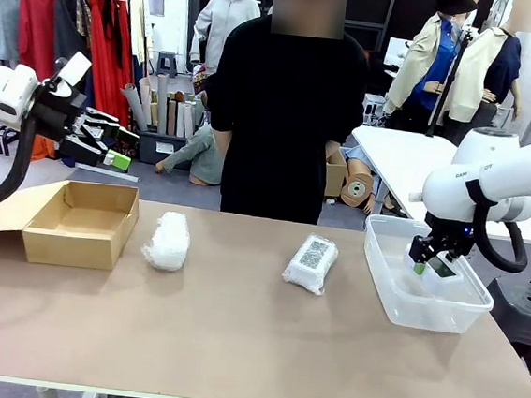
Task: Separate and place wrapped and unwrapped clocks.
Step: If the picked Digital clock is wrapped, place it in the Package Box ; if not, place it in the Organizing box.
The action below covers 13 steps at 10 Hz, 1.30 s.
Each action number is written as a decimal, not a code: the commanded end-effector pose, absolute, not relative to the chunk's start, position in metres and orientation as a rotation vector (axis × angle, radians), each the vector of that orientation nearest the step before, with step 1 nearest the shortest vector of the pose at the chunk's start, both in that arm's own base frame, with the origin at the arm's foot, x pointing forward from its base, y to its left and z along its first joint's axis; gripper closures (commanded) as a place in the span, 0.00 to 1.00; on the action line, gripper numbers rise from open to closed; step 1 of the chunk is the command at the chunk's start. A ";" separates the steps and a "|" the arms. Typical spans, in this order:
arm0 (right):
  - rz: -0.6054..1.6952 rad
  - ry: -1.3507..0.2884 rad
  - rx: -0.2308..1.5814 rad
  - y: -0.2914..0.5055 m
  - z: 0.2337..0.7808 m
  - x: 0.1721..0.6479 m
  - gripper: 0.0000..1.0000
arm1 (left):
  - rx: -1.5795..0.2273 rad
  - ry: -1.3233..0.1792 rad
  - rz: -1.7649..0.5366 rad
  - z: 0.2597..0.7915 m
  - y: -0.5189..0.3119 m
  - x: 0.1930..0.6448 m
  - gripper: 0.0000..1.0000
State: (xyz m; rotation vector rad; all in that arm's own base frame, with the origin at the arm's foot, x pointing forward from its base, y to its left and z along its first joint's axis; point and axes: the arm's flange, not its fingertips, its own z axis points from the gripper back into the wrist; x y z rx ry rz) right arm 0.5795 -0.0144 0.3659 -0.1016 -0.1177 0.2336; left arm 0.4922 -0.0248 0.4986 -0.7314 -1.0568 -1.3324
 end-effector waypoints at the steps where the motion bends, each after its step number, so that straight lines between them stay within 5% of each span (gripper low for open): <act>1: 0.246 -0.125 -0.128 -0.015 0.360 0.595 1.00 | -0.732 -1.059 -1.334 0.499 -0.025 0.492 0.00; 5: 0.231 -0.085 -0.128 -0.018 0.339 0.603 1.00 | -0.732 -1.059 -1.334 0.499 -0.025 0.492 0.00; 10: 0.234 -0.045 -0.121 -0.019 0.322 0.601 0.86 | -0.732 -1.059 -1.334 0.499 -0.025 0.492 0.00; 13: 0.232 -0.031 -0.115 -0.019 0.320 0.601 0.63 | -0.732 -1.059 -1.334 0.499 -0.025 0.492 0.00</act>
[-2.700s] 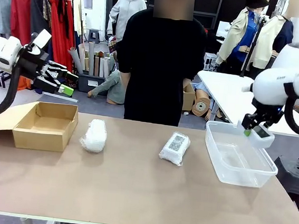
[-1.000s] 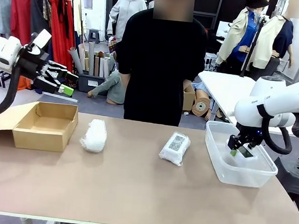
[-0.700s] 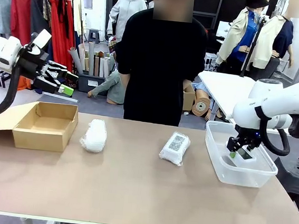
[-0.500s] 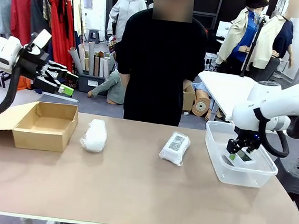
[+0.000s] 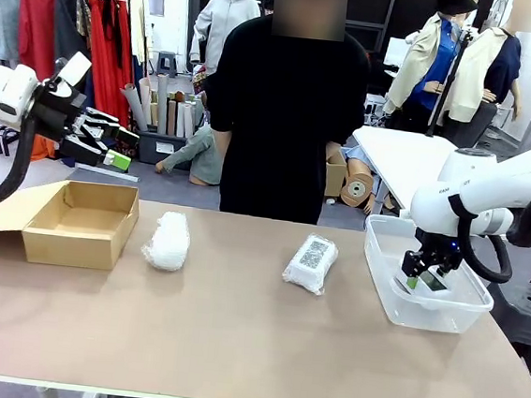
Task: Separate and place wrapped and unwrapped clocks.
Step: If the picked Digital clock is wrapped, place it in the Package Box ; if not, place it in the Organizing box.
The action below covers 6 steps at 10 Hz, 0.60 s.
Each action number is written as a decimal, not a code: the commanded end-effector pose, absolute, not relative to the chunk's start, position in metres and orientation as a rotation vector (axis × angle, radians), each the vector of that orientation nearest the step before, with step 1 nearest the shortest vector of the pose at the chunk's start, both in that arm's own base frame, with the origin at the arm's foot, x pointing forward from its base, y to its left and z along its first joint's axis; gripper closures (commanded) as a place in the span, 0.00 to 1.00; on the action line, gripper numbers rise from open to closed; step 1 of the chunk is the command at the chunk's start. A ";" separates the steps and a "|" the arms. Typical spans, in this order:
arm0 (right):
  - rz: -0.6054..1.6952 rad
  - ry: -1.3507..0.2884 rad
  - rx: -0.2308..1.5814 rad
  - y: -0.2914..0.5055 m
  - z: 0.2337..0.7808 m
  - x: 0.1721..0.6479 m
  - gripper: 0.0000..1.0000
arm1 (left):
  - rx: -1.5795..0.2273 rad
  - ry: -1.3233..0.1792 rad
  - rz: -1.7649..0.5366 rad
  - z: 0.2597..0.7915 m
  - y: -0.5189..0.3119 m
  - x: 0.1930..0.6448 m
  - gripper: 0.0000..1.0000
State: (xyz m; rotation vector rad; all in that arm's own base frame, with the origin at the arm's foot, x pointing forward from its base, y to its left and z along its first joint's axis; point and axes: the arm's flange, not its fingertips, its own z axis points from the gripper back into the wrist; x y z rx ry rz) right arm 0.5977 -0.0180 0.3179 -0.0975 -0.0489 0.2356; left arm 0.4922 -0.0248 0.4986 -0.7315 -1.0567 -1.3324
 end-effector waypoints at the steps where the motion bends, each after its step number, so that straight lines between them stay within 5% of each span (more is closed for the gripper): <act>1: 0.233 -0.027 -0.115 -0.019 0.319 0.601 0.53 | -0.732 -1.059 -1.334 0.499 -0.025 0.492 0.00; 3: 0.233 -0.019 -0.112 -0.018 0.319 0.602 0.32 | -0.732 -1.059 -1.334 0.499 -0.025 0.492 0.00; 5: 0.233 -0.010 -0.108 -0.018 0.319 0.602 0.00 | -0.732 -1.059 -1.334 0.499 -0.025 0.492 0.00; 6: 0.231 -0.009 -0.107 -0.017 0.319 0.602 0.00 | -0.732 -1.059 -1.334 0.499 -0.025 0.492 0.00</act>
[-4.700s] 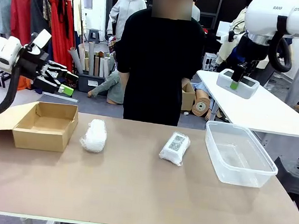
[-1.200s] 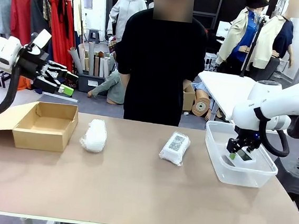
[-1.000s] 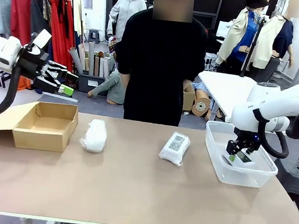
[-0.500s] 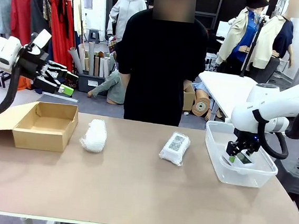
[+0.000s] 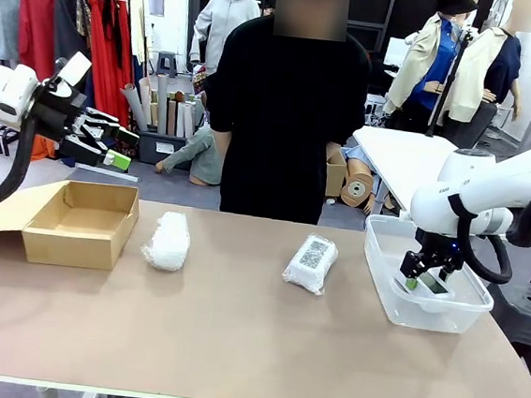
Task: Separate and place wrapped and unwrapped clocks.
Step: If the picked Digital clock is wrapped, place it in the Package Box ; if not, place it in the Organizing box.
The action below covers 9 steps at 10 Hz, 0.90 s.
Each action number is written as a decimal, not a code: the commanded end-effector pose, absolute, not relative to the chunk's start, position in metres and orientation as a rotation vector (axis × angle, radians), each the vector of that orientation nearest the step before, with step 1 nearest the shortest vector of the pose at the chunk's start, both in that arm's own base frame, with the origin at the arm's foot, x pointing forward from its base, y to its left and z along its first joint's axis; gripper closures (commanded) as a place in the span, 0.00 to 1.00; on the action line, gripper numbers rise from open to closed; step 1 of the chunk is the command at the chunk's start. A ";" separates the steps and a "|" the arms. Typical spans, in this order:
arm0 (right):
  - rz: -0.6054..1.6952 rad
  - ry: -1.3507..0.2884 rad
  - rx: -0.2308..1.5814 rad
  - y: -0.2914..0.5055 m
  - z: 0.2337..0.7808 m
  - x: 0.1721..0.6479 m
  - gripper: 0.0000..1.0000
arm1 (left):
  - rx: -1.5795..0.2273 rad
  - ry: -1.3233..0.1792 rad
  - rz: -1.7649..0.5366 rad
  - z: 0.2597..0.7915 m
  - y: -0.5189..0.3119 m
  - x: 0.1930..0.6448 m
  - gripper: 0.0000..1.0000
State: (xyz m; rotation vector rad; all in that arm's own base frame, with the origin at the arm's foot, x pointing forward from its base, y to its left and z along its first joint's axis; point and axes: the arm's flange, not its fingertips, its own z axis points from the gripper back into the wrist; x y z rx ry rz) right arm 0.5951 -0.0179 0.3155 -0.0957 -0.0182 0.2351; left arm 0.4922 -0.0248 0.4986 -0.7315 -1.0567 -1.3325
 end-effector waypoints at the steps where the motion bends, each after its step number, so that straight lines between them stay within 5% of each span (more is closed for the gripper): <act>1: 0.234 -0.010 -0.109 -0.017 0.320 0.602 0.00 | -0.732 -1.059 -1.334 0.499 -0.025 0.492 0.00; 9: 0.268 -0.027 -0.059 -0.017 0.366 0.601 0.00 | -0.732 -1.059 -1.334 0.499 -0.025 0.492 0.00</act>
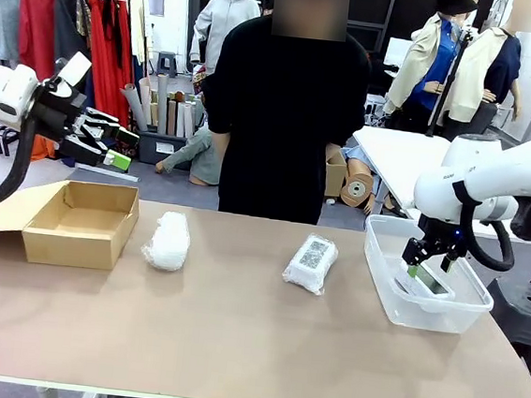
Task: Separate and place wrapped and unwrapped clocks.
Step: If the picked Digital clock is wrapped, place it in the Package Box ; if not, place it in the Organizing box, then pick up the Digital clock indicated by the person.
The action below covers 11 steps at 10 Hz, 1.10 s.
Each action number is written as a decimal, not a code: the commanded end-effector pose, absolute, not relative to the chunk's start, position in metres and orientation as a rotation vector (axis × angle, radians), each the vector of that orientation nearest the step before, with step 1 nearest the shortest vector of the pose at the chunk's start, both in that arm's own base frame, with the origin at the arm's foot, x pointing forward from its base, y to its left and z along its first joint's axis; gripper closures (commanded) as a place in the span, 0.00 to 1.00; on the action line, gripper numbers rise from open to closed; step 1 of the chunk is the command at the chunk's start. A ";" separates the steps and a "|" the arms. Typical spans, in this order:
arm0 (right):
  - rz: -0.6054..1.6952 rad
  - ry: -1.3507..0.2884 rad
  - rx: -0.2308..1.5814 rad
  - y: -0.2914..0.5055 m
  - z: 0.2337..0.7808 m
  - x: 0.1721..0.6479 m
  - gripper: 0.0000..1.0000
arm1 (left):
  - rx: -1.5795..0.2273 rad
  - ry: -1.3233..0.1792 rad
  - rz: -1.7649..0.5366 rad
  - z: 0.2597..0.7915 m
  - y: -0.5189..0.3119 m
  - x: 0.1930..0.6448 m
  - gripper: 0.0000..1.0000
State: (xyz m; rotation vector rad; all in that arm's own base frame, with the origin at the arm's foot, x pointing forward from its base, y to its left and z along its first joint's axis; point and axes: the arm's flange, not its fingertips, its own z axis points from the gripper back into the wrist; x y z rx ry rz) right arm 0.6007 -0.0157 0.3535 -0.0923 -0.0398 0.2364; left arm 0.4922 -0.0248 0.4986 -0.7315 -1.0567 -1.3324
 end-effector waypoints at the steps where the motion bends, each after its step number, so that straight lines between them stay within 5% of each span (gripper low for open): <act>1: 0.273 -0.018 -0.052 -0.017 0.371 0.599 0.00 | -0.732 -1.059 -1.334 0.499 -0.025 0.492 0.00; 8: 0.244 -0.022 -0.085 -0.016 0.352 0.601 0.00 | -0.732 -1.059 -1.334 0.499 -0.025 0.492 0.00; 11: 0.367 -0.067 0.063 -0.014 0.413 0.618 0.00 | -0.732 -1.059 -1.334 0.499 -0.025 0.492 0.00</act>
